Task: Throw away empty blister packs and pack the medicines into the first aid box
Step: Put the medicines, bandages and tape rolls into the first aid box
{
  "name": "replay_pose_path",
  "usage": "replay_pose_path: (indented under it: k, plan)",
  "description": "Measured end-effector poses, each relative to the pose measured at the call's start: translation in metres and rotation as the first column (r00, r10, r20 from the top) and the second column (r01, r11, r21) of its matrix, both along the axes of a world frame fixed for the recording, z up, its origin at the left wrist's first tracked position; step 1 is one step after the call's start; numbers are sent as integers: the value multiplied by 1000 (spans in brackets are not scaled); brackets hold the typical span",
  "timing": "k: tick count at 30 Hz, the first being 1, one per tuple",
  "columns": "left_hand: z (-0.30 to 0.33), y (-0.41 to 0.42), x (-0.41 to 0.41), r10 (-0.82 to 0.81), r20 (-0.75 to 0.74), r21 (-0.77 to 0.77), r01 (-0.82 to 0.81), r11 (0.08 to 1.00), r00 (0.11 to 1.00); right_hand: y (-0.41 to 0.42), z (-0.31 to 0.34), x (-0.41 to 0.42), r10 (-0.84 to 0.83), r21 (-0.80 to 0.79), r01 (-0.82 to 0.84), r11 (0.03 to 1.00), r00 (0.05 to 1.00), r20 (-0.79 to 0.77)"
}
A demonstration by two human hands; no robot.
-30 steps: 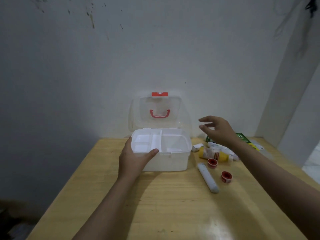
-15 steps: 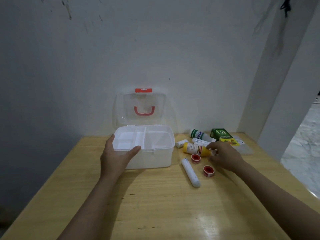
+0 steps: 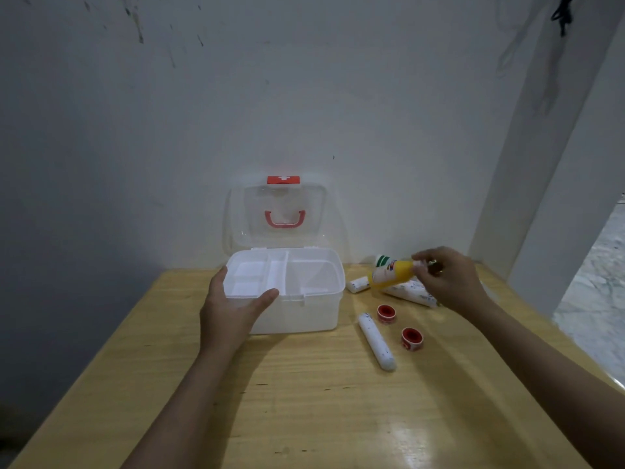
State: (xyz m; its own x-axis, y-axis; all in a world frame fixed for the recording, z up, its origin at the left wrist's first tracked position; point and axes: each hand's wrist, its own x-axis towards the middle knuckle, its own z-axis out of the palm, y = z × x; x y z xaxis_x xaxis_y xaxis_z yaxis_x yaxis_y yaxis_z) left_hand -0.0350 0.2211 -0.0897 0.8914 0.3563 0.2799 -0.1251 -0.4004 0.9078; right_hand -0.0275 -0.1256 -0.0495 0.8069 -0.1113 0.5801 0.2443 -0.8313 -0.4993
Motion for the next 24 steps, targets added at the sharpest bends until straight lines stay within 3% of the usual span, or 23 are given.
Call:
replay_pose_path:
  k: [8,19,24]
  plan:
    - [0,1,1,1,-1,-27,-1,1000,1000,47,66,-2,271,319,-273,908,961,52]
    - [0,2,2,5,-16,-32,-5,999,1000,132,39,26,391,51,-389,920,895,-217]
    - [-2,0,4,20,-17,6,-20,1000,1000,143,31,28,461,28,-479,877,825,-326]
